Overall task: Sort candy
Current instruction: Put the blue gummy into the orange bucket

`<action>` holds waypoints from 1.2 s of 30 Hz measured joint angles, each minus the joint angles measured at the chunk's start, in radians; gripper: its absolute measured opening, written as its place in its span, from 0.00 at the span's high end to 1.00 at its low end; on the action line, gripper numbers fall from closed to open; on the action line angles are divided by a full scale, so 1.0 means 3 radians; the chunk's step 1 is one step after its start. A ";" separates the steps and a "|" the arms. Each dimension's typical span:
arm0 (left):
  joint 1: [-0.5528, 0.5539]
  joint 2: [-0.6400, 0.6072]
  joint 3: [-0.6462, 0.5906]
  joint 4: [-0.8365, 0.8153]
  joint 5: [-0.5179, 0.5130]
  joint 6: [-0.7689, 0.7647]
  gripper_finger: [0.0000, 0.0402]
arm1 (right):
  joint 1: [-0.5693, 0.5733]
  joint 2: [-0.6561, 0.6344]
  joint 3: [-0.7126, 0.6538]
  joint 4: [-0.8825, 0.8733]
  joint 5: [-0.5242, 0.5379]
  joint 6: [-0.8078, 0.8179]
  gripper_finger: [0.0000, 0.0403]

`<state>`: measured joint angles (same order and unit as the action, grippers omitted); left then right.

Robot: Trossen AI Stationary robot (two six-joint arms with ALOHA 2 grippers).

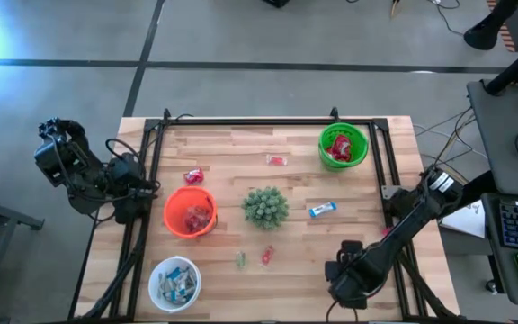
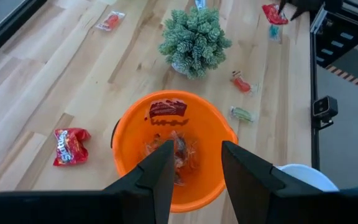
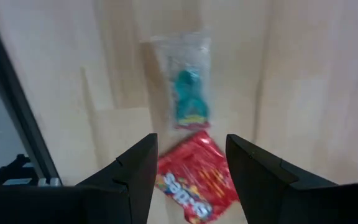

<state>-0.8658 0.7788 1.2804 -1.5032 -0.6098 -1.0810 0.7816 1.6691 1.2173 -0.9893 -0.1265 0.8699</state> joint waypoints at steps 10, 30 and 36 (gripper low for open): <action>0.0000 0.0000 0.0000 0.0005 -0.0020 -0.0104 0.71 | 0.0049 0.0000 -0.0395 0.0645 0.0078 -0.0016 0.55; 0.0000 0.0000 0.0000 0.0007 -0.0026 -0.0128 0.71 | 0.0040 -0.0003 -0.0756 0.1045 0.0063 0.0554 0.80; 0.0000 0.0000 0.0000 0.0009 -0.0026 -0.0128 0.71 | 0.0040 0.0003 -0.0604 0.1037 0.0047 0.0569 0.96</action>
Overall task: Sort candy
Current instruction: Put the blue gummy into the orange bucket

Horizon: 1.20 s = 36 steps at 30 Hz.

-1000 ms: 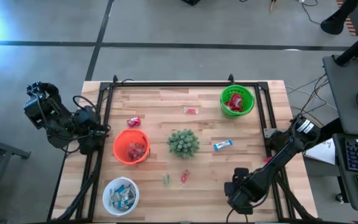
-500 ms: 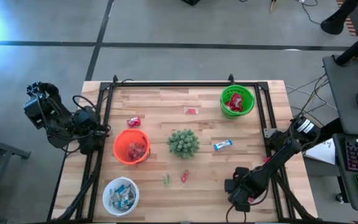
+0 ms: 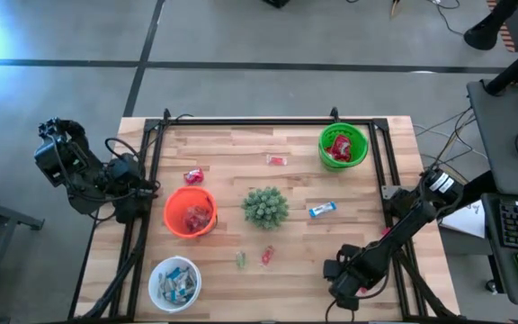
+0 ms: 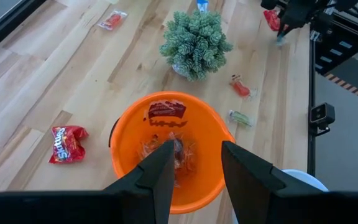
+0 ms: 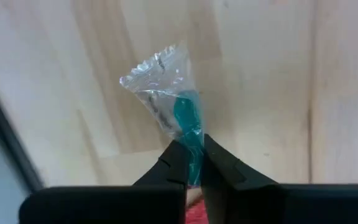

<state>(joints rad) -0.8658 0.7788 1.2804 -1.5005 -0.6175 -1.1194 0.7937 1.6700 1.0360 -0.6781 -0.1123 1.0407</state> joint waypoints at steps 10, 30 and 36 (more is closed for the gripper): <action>0.0000 0.0000 0.0000 0.0230 -0.0002 0.0042 0.71 | -0.0235 0.0001 0.0623 -0.0353 0.0345 -0.0207 0.97; 0.0000 0.0010 0.0000 0.0561 -0.0015 0.0081 0.69 | -0.1512 0.0001 0.1742 0.0470 0.0964 -0.1608 0.97; 0.0000 0.0017 0.0000 0.0970 -0.0186 0.0364 0.62 | -0.1761 0.0001 0.1892 0.1217 0.0961 -0.1788 0.97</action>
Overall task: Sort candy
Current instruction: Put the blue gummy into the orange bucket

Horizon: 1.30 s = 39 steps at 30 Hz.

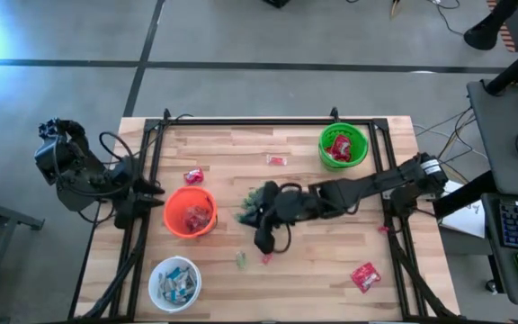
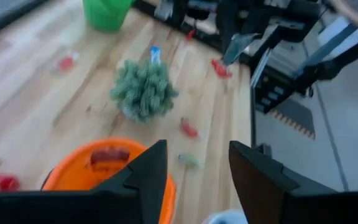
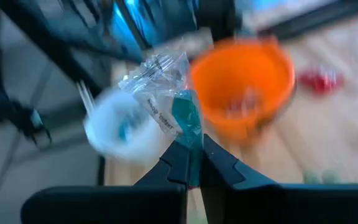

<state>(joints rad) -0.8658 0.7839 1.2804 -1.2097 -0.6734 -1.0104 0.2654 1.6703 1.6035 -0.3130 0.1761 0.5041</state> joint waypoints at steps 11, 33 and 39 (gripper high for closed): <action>0.0000 0.0128 0.0000 0.0815 -0.0621 0.0812 0.51 | -0.0234 0.0045 0.0182 0.0741 -0.0093 -0.0354 0.97; 0.0091 0.0487 0.0000 0.1303 -0.0476 0.1244 0.51 | -0.0331 0.1092 0.1716 0.0495 -0.0740 -0.0785 0.97; 0.0097 0.0529 0.0000 0.1313 -0.0400 0.1246 0.51 | -0.0339 0.1349 0.2046 0.0342 -0.0820 -0.0780 0.97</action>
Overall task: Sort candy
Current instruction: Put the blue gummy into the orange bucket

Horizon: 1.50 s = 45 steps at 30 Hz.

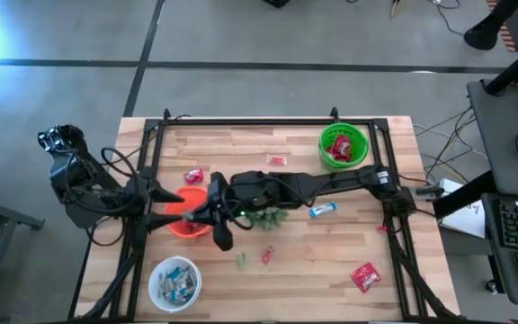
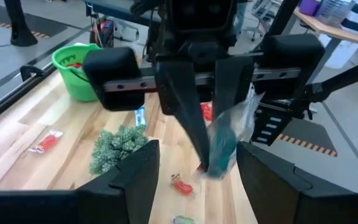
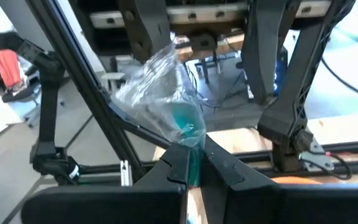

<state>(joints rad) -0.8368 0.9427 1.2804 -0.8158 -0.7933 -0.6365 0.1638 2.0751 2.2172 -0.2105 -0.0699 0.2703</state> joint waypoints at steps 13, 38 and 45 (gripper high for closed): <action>0.0005 0.0015 0.0000 0.0001 0.0144 0.0066 0.54 | -0.0077 0.0165 0.0260 -0.0084 -0.0140 0.0010 0.97; 0.0097 -0.0056 0.0000 -0.0120 0.0148 0.0394 1.00 | -0.0105 0.0152 0.0285 -0.0047 -0.0129 0.0040 0.97; 0.0132 -0.0088 0.0001 -0.0174 0.0121 0.0436 1.00 | -0.0152 0.0152 0.0325 -0.0076 -0.0145 0.0119 0.94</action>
<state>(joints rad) -0.7973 0.9163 1.2808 -0.8680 -0.7571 -0.5056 0.1182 2.1208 2.3146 -0.2333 -0.1135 0.3059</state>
